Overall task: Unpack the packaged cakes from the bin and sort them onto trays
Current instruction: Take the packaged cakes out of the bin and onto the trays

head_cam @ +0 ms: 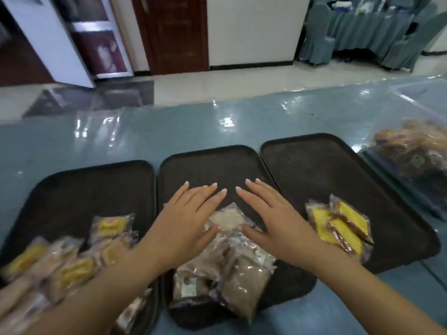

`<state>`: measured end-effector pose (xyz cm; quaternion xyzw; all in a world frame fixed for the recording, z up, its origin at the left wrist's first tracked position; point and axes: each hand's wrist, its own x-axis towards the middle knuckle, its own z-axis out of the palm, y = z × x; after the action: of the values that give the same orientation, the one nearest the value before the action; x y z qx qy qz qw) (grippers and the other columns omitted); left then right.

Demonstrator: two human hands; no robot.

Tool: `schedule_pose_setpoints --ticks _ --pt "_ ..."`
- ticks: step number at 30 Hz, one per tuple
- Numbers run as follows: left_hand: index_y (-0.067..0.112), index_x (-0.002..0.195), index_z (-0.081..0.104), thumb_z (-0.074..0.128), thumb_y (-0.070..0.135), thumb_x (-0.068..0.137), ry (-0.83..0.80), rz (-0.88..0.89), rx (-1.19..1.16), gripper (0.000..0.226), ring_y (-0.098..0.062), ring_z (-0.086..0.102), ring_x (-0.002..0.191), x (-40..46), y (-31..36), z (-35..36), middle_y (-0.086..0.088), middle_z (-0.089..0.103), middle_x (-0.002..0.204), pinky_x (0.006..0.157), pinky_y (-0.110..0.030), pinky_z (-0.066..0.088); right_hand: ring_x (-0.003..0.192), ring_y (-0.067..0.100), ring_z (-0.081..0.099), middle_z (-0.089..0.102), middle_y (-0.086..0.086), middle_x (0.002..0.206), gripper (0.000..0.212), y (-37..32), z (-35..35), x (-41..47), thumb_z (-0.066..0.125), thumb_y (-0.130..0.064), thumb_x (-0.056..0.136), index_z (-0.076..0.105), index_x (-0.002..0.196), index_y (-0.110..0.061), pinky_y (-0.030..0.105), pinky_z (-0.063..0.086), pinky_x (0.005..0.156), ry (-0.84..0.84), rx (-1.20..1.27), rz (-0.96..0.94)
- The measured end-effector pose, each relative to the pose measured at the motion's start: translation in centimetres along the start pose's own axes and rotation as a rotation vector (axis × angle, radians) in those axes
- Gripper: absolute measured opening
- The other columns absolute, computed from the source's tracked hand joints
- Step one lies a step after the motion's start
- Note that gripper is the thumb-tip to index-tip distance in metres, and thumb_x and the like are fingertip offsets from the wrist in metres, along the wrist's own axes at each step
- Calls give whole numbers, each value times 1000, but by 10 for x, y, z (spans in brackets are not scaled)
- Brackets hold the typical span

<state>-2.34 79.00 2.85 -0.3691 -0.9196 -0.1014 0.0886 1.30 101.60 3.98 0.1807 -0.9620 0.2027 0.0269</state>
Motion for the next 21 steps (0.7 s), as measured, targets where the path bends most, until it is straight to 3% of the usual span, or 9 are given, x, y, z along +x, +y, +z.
schedule_pose_setpoints --ticks 4,7,10,13,17,21 --pt "20 142 39 43 49 89 36 -151 22 61 -17 45 128 -107 -43 -44 -2 48 141 112 -38 21 145 5 2 14 -9 158 68 -96 29 25 53 -48 91 20 149 -33 22 7 116 -48 28 -133" --pt "21 140 40 43 48 88 54 -264 38 59 -17 46 126 -193 -80 -76 -2 49 140 112 -36 21 146 7 3 13 -10 158 69 -175 57 37 46 -56 89 17 149 -36 33 14 119 -62 47 -203" --pt "21 138 42 46 46 86 95 -359 65 59 -19 47 124 -274 -115 -109 -4 51 138 109 -40 26 145 5 -1 9 -12 158 69 -256 87 49 53 -47 93 14 149 -36 26 7 118 -110 57 -282" --pt "16 135 48 48 45 83 155 -426 117 59 -19 45 122 -343 -140 -146 -7 55 134 107 -36 25 145 3 -4 7 -14 159 70 -332 109 62 53 -47 93 12 149 -38 33 11 120 -127 83 -361" --pt "17 133 47 49 46 82 209 -499 169 58 -25 55 115 -407 -168 -185 -7 58 129 99 -45 44 144 2 -5 5 -16 158 69 -410 131 74 51 -48 94 12 150 -38 23 4 116 -169 97 -441" --pt "19 133 45 46 48 85 187 -558 208 56 -25 53 117 -448 -189 -206 -6 58 129 102 -37 38 145 5 -4 3 -14 159 69 -458 144 91 49 -49 94 11 151 -36 21 1 114 -205 66 -530"
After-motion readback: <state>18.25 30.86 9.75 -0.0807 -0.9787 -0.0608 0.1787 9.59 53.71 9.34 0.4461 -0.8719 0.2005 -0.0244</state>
